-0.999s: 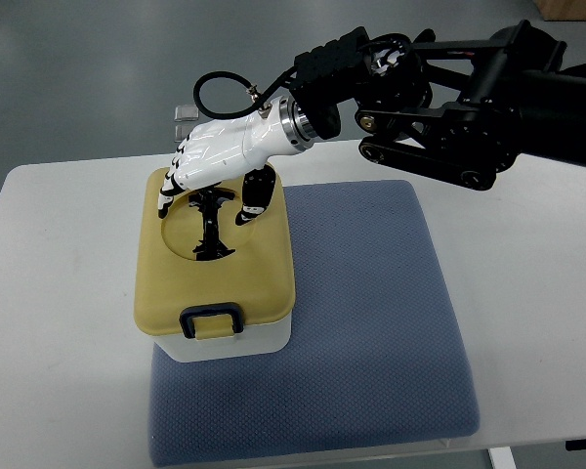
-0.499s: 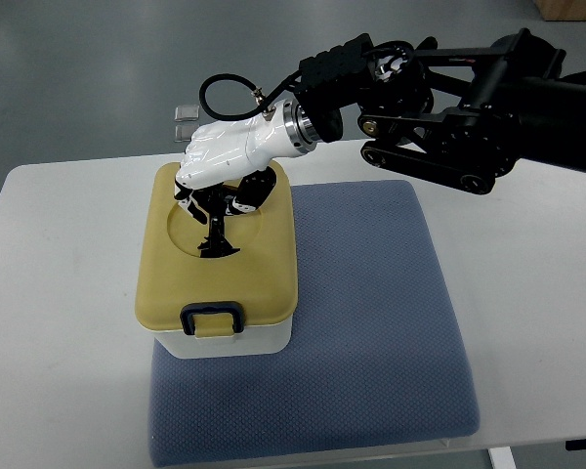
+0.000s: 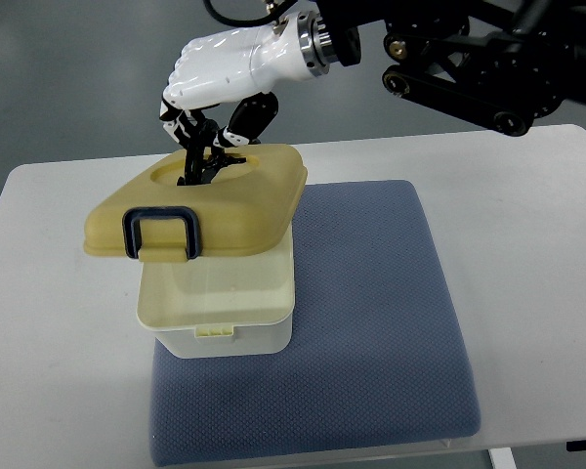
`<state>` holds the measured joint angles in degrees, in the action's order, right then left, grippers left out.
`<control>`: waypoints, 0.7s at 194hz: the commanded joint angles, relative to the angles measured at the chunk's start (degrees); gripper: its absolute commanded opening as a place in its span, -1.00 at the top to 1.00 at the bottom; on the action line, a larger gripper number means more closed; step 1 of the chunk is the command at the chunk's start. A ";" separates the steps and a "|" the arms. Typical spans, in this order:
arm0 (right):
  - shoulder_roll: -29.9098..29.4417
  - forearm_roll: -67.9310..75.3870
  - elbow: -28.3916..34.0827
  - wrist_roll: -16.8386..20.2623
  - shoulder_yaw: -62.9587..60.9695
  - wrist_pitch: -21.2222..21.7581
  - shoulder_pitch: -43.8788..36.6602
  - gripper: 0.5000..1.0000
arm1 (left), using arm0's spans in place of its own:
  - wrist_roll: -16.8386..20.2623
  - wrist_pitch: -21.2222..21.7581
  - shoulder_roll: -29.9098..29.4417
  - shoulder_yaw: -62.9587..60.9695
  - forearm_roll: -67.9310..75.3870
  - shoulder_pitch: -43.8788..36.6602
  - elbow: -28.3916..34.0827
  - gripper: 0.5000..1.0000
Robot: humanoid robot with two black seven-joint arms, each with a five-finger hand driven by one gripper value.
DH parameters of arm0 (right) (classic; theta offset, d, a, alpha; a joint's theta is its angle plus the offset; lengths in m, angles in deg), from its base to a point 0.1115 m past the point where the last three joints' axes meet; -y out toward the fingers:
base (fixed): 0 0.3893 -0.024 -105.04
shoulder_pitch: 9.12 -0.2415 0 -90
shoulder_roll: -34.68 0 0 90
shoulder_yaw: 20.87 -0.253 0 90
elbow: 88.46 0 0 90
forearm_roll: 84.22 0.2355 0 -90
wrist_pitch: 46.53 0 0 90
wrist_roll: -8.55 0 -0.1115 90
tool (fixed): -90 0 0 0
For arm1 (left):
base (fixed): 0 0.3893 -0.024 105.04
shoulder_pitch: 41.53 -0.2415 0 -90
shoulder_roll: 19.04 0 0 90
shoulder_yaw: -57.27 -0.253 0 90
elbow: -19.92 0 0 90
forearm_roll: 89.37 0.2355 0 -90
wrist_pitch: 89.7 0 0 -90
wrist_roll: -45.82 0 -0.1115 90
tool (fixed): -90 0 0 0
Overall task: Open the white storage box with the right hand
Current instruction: 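Lift the yellow lid off the white box with the right hand, then lower the yellow lid onto the grey mat beside the box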
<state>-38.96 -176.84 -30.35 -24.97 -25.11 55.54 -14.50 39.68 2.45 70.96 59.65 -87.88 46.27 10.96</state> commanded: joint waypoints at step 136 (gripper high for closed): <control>24.33 -0.98 0.60 -1.48 0.99 -7.15 16.28 1.00 | -0.01 -0.03 0.00 0.00 0.00 0.00 0.00 -1.00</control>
<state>-15.46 -177.71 -29.70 -26.45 -24.26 50.29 -1.98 39.68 2.43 70.96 59.65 -87.88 46.27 10.96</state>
